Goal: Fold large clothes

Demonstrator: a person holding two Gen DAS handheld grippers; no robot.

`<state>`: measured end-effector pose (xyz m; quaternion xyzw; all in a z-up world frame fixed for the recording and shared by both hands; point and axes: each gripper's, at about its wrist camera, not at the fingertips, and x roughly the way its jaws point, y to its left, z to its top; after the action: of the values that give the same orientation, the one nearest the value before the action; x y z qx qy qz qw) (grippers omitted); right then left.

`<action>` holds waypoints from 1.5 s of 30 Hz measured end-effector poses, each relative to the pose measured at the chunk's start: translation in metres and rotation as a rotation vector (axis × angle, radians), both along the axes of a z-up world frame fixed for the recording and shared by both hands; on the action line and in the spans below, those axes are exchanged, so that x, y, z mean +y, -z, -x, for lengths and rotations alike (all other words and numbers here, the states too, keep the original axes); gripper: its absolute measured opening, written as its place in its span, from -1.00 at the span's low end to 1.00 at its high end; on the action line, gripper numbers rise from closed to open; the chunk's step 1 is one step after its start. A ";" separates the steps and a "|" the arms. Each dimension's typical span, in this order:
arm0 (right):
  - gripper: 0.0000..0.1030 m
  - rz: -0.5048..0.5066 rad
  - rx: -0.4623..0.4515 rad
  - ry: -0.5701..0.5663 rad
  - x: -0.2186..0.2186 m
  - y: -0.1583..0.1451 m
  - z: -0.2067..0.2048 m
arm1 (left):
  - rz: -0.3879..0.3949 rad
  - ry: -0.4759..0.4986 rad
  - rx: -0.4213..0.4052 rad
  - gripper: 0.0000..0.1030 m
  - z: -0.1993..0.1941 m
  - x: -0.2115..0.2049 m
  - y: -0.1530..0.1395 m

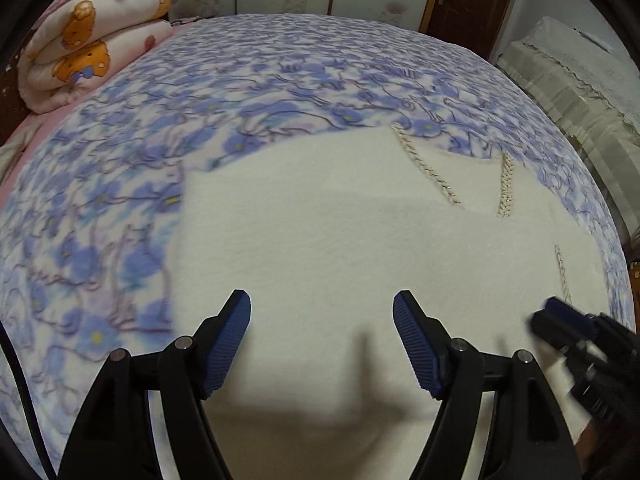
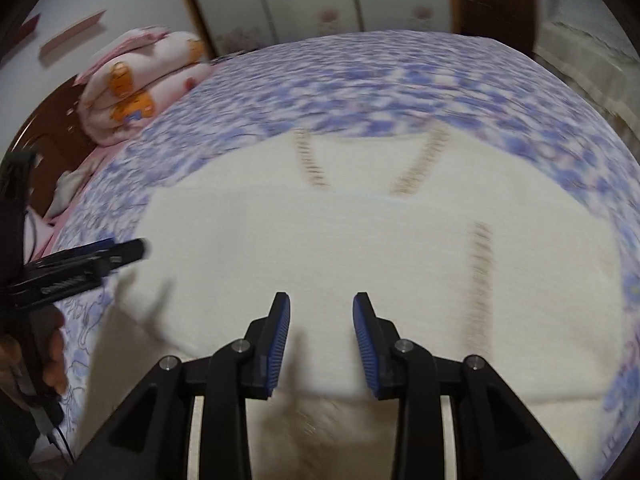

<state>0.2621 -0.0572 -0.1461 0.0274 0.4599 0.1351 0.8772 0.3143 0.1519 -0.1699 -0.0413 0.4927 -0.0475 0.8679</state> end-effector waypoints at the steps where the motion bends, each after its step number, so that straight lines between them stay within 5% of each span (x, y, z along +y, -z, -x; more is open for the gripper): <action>1: -0.36 -0.007 0.003 -0.012 0.008 0.003 -0.004 | 0.004 -0.002 0.005 0.40 -0.006 -0.006 0.006; 5: -0.38 -0.006 0.046 0.009 0.011 0.024 -0.030 | -0.038 -0.031 0.049 0.41 -0.028 -0.015 0.031; 8: -0.69 0.032 0.015 0.043 -0.021 0.026 -0.043 | -0.089 -0.055 0.022 0.41 -0.036 -0.006 0.037; 11: -0.61 0.319 -0.033 0.220 -0.071 0.028 -0.048 | -0.089 -0.087 0.015 0.41 -0.043 0.017 0.041; 12: -0.57 0.328 -0.023 0.238 -0.091 0.031 -0.049 | -0.086 -0.098 0.015 0.41 -0.044 0.024 0.041; 15: 0.12 0.223 -0.002 0.282 -0.139 0.031 -0.043 | -0.079 -0.104 0.015 0.41 -0.047 0.038 0.044; 19: 0.12 0.272 0.020 0.326 -0.149 0.033 -0.036 | -0.091 -0.111 0.022 0.41 -0.050 0.039 0.042; 30: 0.12 0.161 0.008 0.337 -0.127 0.005 -0.007 | -0.067 -0.077 0.029 0.41 -0.024 0.030 0.014; 45: 0.12 0.086 -0.099 0.273 -0.113 -0.105 0.089 | -0.013 0.020 -0.088 0.41 0.079 0.012 -0.093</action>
<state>0.1728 -0.1706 -0.0412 0.0456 0.4132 -0.0042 0.9095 0.2351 0.1638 -0.0772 -0.0286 0.4546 -0.0549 0.8885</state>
